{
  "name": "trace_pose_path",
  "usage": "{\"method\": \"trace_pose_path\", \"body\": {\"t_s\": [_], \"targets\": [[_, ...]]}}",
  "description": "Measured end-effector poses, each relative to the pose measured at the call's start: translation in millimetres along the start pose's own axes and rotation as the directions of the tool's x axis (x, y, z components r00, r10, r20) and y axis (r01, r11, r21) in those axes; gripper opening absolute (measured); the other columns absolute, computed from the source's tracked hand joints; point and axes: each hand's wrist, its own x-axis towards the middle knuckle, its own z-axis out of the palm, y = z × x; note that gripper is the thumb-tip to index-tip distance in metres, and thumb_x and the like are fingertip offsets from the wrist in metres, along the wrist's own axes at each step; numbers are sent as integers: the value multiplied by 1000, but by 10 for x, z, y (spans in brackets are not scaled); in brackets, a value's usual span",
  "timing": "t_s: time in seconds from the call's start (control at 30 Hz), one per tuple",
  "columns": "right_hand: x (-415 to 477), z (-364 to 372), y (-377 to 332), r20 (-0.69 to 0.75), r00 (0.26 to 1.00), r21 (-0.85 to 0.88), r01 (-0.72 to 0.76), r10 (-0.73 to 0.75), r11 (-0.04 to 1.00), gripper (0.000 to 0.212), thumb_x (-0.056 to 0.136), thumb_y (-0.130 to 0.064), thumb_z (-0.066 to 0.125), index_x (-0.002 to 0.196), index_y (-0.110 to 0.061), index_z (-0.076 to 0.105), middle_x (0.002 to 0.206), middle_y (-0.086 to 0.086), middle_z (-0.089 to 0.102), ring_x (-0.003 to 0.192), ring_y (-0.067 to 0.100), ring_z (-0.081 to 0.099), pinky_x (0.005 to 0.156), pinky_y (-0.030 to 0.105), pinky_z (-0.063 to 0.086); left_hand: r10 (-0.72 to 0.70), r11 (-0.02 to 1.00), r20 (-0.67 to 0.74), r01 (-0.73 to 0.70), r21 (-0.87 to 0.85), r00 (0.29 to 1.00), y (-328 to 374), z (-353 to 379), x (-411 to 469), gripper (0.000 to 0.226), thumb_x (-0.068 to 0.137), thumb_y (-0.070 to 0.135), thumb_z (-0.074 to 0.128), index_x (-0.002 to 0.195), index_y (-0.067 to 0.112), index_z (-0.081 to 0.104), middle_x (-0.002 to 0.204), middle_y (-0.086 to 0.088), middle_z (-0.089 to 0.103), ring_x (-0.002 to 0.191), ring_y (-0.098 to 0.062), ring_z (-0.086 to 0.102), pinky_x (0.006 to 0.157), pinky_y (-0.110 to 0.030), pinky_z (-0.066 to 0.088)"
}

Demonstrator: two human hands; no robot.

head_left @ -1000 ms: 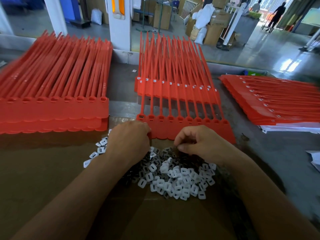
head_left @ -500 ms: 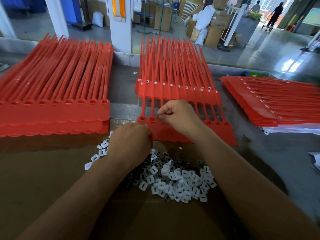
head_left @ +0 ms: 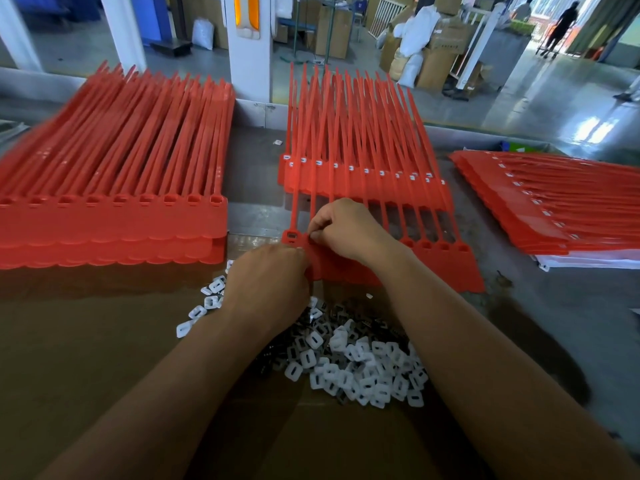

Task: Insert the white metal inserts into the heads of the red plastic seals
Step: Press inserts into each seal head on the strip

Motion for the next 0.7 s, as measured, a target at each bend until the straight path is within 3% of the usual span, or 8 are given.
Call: {"method": "trace_pose_path", "body": {"t_s": [0.13, 0.27, 0.43, 0.57, 0.7], "targets": [[30, -4, -17, 1, 1000, 21, -30, 30, 999, 11, 81, -11, 66, 87, -14, 74, 91, -2, 70, 69, 1, 51, 72, 21, 39, 7, 1000, -2, -7, 2, 1000, 6, -9, 2, 30, 89, 21, 40, 107, 25, 64, 111, 7, 63, 96, -15, 60, 74, -26, 43], [38, -9, -21, -31, 992, 138, -118, 123, 983, 8, 75, -11, 74, 76, -18, 70, 83, -4, 64, 79, 8, 55, 77, 24, 44, 0, 1000, 3, 0, 5, 1000, 5, -9, 0, 29, 89, 22, 41, 106, 25, 64, 112, 7, 63, 97, -15, 60, 75, -26, 44], [69, -28, -27, 5, 985, 159, -172, 173, 972, 15, 74, -11, 75, 68, -20, 65, 71, -10, 56, 74, 6, 51, 72, 23, 41, 2, 1000, 9, -2, 7, 1000, 2, -9, 9, 30, 89, 21, 41, 106, 25, 65, 112, 8, 63, 96, -14, 60, 73, -25, 44], [32, -26, -10, -10, 992, 143, -123, 126, 982, 8, 77, -13, 73, 78, -19, 68, 79, -9, 57, 80, 7, 52, 77, 24, 42, 2, 1000, 16, -2, 0, 1000, 9, -23, 0, 30, 89, 21, 41, 107, 25, 65, 113, 7, 63, 98, -14, 60, 76, -26, 44], [-156, -77, 14, -46, 998, 235, -32, 44, 971, 13, 80, -15, 70, 74, -25, 62, 70, -14, 56, 69, -1, 52, 62, 14, 38, -7, 1000, 12, 7, -1, 1000, 2, -26, 4, 30, 89, 21, 41, 106, 25, 65, 112, 7, 64, 96, -15, 61, 75, -26, 45]]}}
